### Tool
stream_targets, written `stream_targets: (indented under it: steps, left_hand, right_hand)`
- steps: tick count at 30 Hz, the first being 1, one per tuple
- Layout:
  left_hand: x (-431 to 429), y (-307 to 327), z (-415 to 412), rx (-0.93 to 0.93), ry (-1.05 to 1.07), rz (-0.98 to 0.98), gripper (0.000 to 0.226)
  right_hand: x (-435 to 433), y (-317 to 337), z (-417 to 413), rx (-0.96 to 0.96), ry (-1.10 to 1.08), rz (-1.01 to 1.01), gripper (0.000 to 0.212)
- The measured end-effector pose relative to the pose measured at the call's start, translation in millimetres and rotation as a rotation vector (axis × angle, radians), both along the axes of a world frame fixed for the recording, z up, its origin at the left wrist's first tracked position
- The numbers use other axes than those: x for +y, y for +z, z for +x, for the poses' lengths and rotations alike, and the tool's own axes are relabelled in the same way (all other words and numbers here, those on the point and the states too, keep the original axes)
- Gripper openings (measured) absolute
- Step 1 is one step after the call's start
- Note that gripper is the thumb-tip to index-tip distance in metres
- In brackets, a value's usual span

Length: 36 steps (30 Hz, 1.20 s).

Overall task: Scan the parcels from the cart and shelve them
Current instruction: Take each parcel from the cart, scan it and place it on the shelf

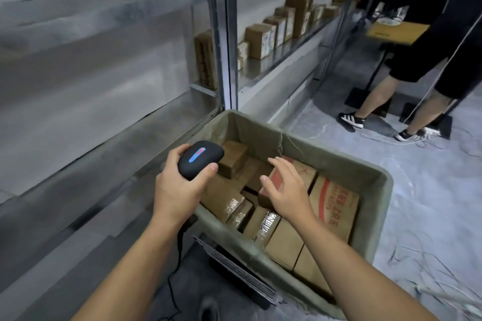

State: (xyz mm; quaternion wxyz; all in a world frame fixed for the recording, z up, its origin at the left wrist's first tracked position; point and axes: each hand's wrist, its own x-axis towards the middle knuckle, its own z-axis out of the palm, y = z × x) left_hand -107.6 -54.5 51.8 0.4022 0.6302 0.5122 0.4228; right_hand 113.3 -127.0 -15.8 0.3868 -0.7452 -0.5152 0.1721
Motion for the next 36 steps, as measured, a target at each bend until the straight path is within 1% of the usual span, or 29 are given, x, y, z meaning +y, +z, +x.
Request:
stream_targets:
  steps: [3,7,10,14,18,23,28,32,36]
  left_hand:
    - [13.1,-8.0,14.9,0.022,-0.036,-0.041,0.055]
    - [39.6,-22.7,39.7,0.023,-0.120,-0.121,0.051]
    - [63.7,-36.0,60.9,0.052,-0.211,-0.171,0.055]
    - [97.8,-59.1,87.0,0.099,-0.322,-0.246,0.052]
    - [127.3,-85.5,108.3,0.132,-0.388,-0.327,0.057]
    - [151.4,-109.0,123.3,0.142,-0.451,-0.432,0.056]
    - [167.0,-121.9,124.4,0.174,-0.479,-0.481,0.059]
    - [177.3,-127.9,121.5,0.200,-0.488,-0.510,0.053]
    - [181.4,-130.0,120.5,0.214,-0.501,-0.533,0.057]
  right_hand:
    - [6.1,-14.7,8.9,0.028,-0.041,-0.040,0.050]
    - [20.8,-39.9,22.8,0.046,-0.179,-0.137,0.056]
    - [34.6,-59.7,31.1,0.065,-0.297,-0.268,0.063]
    - [51.7,-81.3,35.6,0.080,-0.406,-0.469,0.072]
    - [68.5,-99.5,36.7,0.047,-0.473,-0.634,0.078]
    - [94.1,-118.9,39.8,0.113,-0.554,-0.823,0.086]
    - [120.4,-134.5,41.5,0.153,-0.625,-0.928,0.099]
    - [133.4,-143.1,45.2,0.182,-0.695,-0.991,0.111]
    - [135.1,-145.0,48.2,0.177,-0.718,-1.016,0.112]
